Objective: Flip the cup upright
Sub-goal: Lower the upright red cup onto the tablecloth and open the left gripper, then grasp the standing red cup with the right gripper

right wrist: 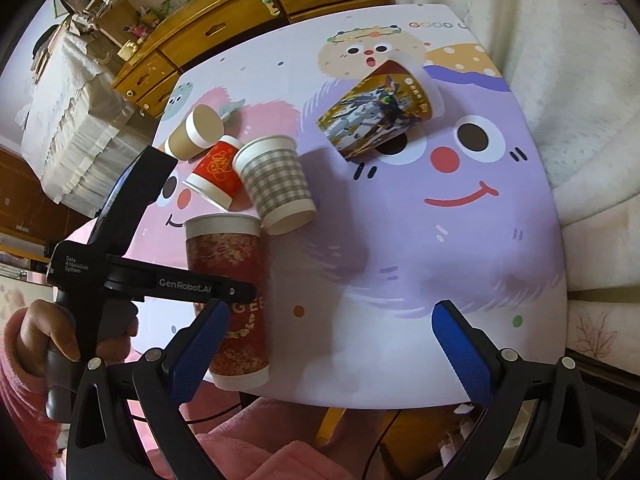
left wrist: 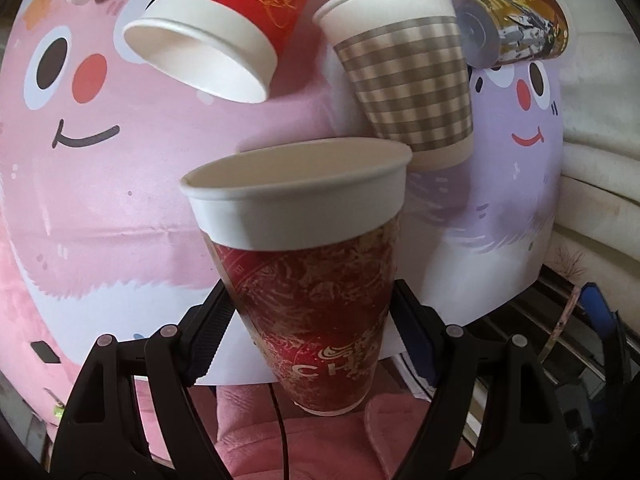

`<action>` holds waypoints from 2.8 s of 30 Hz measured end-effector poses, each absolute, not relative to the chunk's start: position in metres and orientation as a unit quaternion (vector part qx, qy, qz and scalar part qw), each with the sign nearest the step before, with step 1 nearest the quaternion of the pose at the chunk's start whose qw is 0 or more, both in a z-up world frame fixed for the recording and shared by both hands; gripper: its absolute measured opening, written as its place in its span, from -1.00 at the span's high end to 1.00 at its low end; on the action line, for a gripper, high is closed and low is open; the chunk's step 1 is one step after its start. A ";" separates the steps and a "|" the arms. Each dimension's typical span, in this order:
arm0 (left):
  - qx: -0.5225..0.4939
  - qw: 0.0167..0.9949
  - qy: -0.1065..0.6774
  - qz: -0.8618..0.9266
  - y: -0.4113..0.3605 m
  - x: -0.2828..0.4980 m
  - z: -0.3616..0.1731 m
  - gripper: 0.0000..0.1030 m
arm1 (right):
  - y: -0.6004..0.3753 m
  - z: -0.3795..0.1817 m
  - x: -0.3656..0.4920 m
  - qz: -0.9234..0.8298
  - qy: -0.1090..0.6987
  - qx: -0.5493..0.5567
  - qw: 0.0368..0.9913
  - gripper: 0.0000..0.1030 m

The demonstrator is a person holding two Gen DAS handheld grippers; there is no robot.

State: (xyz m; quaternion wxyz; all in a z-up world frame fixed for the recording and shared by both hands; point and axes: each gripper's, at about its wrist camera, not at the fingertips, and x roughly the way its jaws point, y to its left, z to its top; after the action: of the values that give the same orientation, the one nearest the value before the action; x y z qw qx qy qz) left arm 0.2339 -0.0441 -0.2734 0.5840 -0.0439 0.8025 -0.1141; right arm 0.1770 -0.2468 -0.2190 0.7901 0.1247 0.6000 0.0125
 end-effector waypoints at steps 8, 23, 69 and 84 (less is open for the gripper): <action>-0.070 0.572 0.805 -0.141 -0.026 0.241 -0.266 -0.62 | -0.237 -0.222 0.176 0.017 0.604 0.120 0.788 -0.99; -0.078 0.619 0.769 -0.138 -0.030 0.215 -0.216 -0.69 | -0.241 -0.191 0.146 0.047 0.576 0.119 0.807 -0.99; -0.086 0.761 0.639 -0.074 0.223 0.135 -0.210 -0.69 | 0.010 -0.266 0.148 0.041 0.597 0.111 0.794 -0.99; -0.004 0.764 0.632 -0.130 0.220 0.192 -0.207 -0.69 | 0.043 -0.324 0.205 -0.084 0.581 -0.012 0.810 -0.99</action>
State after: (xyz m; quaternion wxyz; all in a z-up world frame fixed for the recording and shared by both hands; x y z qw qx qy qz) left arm 0.1923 0.2204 -0.2065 0.7636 -0.0035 0.6324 -0.1303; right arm 0.2048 0.0428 -0.3236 0.8098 -0.0119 0.5806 -0.0835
